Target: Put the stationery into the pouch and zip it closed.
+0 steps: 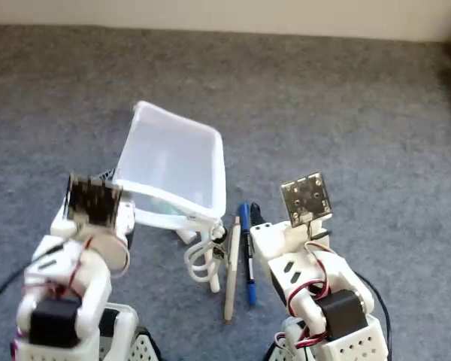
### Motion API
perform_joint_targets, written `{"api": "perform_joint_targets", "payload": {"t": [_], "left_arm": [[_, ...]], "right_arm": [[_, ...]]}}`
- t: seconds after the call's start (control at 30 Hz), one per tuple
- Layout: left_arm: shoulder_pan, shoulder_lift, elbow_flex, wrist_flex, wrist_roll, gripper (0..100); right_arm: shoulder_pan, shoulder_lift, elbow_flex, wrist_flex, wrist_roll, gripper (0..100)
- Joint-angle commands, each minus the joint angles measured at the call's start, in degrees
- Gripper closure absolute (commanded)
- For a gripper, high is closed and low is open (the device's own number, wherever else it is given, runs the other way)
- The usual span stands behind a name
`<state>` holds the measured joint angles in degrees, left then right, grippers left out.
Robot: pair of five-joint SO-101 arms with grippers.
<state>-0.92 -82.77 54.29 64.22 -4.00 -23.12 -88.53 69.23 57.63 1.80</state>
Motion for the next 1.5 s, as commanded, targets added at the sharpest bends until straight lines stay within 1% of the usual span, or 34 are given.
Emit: {"api": "perform_joint_targets", "payload": {"t": [0.0, 0.17, 0.27, 0.33, 0.5, 0.67, 0.73, 0.87, 0.97, 1.07, 1.17, 1.23, 1.37, 1.47], "left_arm": [[-1.89, 14.29, -15.25, 4.04, 4.13, 99], [-2.51, 29.58, -33.45, 15.47, 9.14, 99], [-2.51, 36.09, -41.01, 22.15, 13.89, 99], [-3.38, 38.46, -44.35, 23.91, 15.47, 99], [-9.89, 41.19, -48.75, 24.44, 16.7, 99], [-15.87, 42.95, -48.92, 26.11, 16.44, 99], [-17.45, 43.82, -48.92, 27.52, 16.26, 99], [-19.38, 44.44, -48.92, 30.68, 13.54, 99], [-20.79, 44.35, -49.1, 32.35, 13.45, 99], [-22.64, 44.35, -49.01, 32.53, 13.19, 99], [-24.22, 44.35, -48.92, 33.67, 11.78, 99], [-25.27, 44.26, -48.92, 35.52, 11.52, 99], [-28.09, 44.26, -48.4, 35.96, 11.69, 99], [-28.62, 44.26, -46.99, 36.04, 12.57, 99]], "right_arm": [[0.75, -0.75, -0.48, -1.54, 0.18, 75.6], [0.75, -0.75, -0.4, -1.54, 0.18, 75.6], [0.75, -0.75, -0.4, -1.54, 0.26, 75.6], [0.75, -0.66, -0.4, -1.54, 0.44, 75.6], [0.75, -0.66, -0.4, -1.54, 0.62, 75.6], [0.75, -0.66, -0.4, -1.54, 0.62, 75.6], [0.75, -0.57, -0.4, -1.54, 0.62, 75.6], [0.75, -0.57, -0.4, -1.63, 0.62, 75.6], [0.75, -0.22, -0.31, -2.42, 0.62, 75.7], [0.75, 5.23, -0.75, -2.68, 0.62, 75.7], [0.75, 15.69, -1.45, -2.95, 0.62, 75.7], [0.75, 23.16, -4.44, -4.26, 0.53, 75.7], [0.75, 36.35, -9.45, -4.62, 0.35, 75.7], [0.75, 44.09, -12.79, -4.62, 0.26, 75.7]]}}
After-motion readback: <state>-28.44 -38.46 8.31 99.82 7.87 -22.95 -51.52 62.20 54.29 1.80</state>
